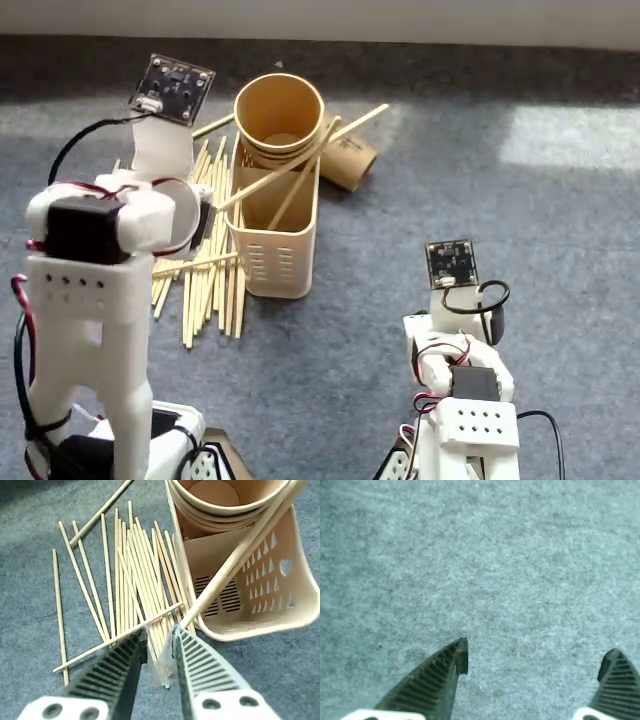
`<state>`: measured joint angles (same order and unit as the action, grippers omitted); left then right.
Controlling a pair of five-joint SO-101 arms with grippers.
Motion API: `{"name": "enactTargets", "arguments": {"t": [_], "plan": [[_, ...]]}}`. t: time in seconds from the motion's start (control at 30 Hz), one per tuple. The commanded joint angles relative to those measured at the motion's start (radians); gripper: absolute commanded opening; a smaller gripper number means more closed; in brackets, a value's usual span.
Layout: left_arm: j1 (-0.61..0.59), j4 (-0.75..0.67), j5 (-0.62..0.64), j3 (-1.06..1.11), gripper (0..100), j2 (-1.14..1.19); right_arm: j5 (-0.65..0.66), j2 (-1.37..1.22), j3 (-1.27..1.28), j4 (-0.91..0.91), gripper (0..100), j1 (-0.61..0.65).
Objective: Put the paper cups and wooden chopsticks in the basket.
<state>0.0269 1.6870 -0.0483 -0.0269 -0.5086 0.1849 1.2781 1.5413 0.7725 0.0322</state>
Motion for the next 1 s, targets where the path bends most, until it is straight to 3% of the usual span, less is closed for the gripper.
{"name": "enactTargets", "arguments": {"t": [0.0,0.37,0.5,0.73,0.97], "plan": [[-0.01,-0.083,-0.006,0.025,12,0.099,0.012,0.01,-0.005,-0.019,39.3,-0.008],[-0.024,-0.101,-0.008,0.033,12,0.145,0.012,0.01,-0.005,-0.019,39.3,-0.008],[-0.104,-0.104,-0.021,0.022,12,0.145,0.012,0.01,-0.005,-0.019,39.3,-0.008],[-0.311,-0.106,-0.19,0.067,12,0.174,0.012,0.01,-0.005,-0.019,39.3,-0.008],[-0.532,-0.218,-0.396,0.189,15,0.435,0.012,0.01,-0.005,-0.019,39.3,-0.008]]}}
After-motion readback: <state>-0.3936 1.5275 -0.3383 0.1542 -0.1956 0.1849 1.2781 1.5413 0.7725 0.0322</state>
